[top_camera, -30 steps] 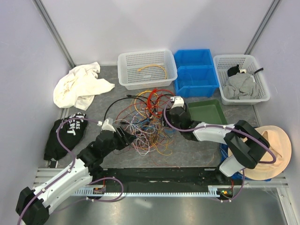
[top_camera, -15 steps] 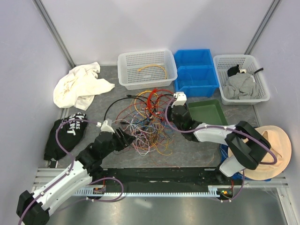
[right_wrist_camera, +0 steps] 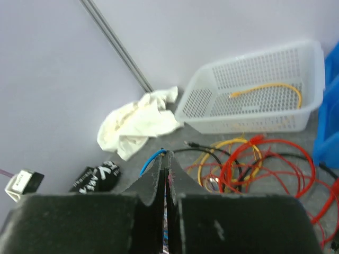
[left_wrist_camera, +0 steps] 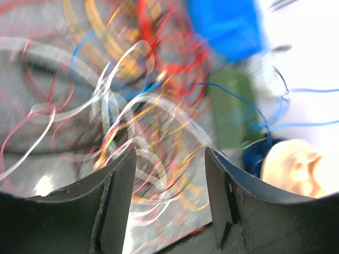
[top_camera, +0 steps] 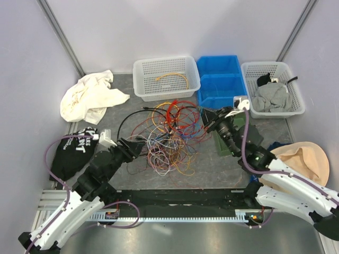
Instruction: Untangle the cables
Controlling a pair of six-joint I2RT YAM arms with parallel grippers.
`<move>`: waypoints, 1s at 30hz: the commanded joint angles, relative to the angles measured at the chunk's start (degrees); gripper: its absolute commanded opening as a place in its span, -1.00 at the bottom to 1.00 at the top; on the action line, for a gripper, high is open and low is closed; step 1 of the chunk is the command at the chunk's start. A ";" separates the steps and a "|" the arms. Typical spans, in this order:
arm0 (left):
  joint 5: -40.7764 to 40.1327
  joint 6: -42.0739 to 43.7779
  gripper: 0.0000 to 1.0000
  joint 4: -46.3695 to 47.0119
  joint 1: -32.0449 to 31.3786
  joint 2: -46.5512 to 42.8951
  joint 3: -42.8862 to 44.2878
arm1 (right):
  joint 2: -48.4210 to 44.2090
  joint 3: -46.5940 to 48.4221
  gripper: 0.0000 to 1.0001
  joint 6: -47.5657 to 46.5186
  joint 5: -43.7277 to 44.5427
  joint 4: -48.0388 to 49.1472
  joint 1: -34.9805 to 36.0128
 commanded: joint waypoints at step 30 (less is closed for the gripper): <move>34.13 23.34 0.99 78.72 -3.35 38.09 14.10 | 5.74 30.43 -1.00 4.83 -19.34 -26.90 0.10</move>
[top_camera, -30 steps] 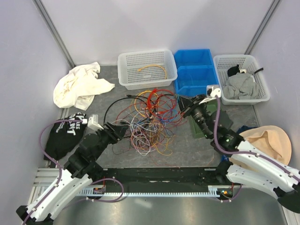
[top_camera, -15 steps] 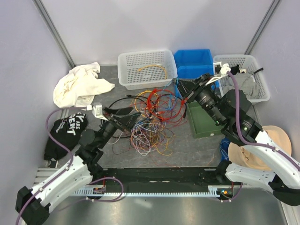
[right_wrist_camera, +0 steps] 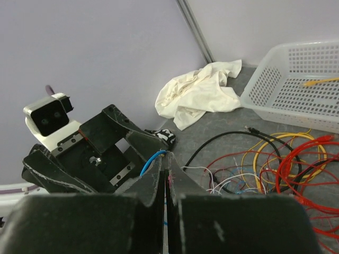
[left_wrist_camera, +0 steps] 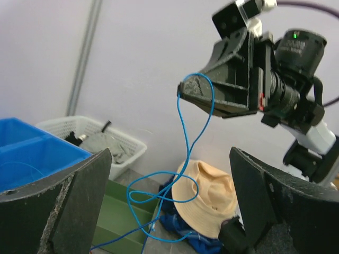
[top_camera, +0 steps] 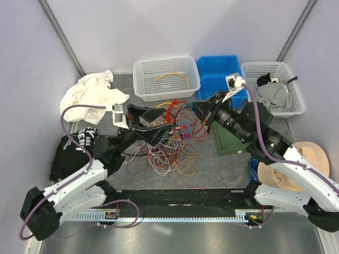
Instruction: Untangle the cables
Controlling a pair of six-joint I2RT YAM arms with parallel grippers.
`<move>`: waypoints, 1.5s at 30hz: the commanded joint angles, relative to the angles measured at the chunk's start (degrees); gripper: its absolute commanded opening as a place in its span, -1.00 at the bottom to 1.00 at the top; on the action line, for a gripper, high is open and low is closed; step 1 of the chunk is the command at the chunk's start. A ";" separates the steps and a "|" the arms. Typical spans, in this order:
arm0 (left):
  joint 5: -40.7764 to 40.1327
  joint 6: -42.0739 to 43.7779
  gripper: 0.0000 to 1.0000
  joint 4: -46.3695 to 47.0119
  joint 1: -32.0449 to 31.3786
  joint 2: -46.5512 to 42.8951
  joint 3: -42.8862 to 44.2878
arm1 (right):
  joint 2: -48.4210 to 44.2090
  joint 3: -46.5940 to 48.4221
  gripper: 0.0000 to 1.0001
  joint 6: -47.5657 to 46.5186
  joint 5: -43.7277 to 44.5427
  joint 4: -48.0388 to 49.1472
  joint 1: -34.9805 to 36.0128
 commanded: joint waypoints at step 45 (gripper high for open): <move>-10.60 23.64 0.99 -4.42 -10.13 6.09 -10.15 | -2.51 12.29 -1.00 -5.85 6.69 -7.99 0.19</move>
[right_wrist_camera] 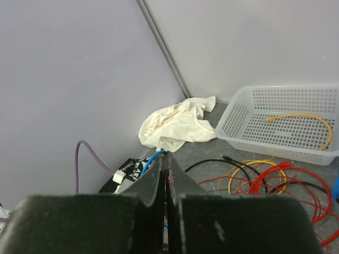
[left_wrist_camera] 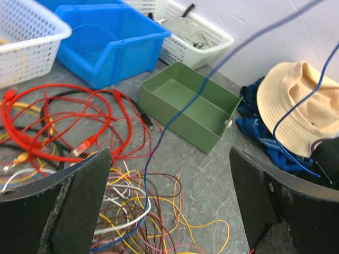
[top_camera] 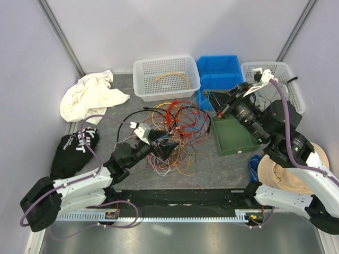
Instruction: Untangle the cables
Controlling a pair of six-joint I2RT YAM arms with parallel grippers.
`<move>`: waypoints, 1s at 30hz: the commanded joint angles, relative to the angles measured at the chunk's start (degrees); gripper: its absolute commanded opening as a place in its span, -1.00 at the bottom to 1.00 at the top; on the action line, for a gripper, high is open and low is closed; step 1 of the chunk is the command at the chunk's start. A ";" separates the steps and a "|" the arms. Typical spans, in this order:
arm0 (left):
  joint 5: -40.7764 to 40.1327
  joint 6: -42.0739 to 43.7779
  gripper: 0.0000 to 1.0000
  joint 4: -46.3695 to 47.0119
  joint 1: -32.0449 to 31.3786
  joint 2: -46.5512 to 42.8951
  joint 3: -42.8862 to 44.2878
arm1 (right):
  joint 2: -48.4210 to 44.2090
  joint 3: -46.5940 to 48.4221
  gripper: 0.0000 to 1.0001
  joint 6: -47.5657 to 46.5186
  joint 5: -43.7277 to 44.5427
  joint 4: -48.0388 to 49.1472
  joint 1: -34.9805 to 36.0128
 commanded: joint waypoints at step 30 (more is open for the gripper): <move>-10.15 0.55 -0.96 3.50 -1.98 20.87 10.11 | -0.85 5.01 -1.00 -3.61 2.86 -4.17 0.19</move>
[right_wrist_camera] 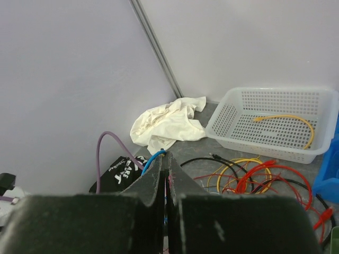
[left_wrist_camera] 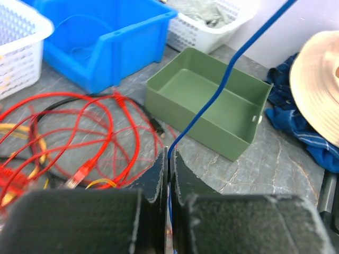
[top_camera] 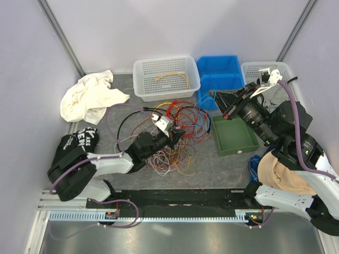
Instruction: Untangle the cables
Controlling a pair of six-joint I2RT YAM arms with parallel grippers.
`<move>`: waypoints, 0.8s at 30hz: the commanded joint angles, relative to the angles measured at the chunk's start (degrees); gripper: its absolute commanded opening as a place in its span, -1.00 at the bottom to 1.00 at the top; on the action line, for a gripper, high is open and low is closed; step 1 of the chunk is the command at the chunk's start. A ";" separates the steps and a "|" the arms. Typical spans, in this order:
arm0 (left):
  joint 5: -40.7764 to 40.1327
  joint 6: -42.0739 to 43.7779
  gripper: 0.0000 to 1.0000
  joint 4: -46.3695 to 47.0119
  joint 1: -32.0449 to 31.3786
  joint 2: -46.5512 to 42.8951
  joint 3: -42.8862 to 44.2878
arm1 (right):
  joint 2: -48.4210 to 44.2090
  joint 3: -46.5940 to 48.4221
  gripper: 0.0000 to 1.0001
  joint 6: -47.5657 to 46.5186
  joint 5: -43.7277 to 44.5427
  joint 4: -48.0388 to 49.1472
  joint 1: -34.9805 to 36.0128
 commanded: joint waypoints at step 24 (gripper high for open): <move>11.41 -49.51 -0.97 -44.83 26.48 -15.40 -11.67 | 17.07 8.88 -1.00 -6.08 20.11 2.69 -9.78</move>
